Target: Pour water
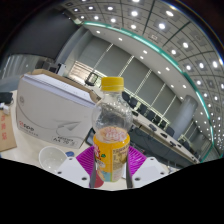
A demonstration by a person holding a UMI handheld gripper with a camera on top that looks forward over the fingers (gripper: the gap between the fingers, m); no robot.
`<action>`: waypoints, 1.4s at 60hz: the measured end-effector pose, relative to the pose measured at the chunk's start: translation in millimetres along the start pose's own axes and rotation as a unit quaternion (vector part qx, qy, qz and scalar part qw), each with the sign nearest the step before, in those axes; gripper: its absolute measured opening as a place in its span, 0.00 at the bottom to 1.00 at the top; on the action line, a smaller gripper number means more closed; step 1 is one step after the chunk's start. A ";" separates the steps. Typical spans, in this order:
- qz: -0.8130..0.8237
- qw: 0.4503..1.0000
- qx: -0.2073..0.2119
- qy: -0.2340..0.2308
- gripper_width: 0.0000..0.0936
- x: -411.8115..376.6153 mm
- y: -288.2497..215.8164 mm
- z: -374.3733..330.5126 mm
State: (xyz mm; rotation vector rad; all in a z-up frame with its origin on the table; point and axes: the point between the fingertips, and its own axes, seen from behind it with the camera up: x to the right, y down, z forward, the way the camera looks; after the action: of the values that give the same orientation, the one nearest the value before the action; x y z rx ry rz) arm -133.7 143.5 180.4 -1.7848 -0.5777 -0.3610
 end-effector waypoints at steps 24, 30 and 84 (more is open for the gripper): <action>0.273 0.958 -0.048 -0.073 0.45 -37.6 101.8 78.8; 0.285 0.955 -0.035 -0.067 0.48 -38.1 109.5 79.7; 0.242 0.956 -0.167 -0.005 0.92 -53.1 47.5 -250.9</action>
State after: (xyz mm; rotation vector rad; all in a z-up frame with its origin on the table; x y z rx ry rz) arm -139.0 -117.2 186.2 -2.1807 -0.0703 -0.1107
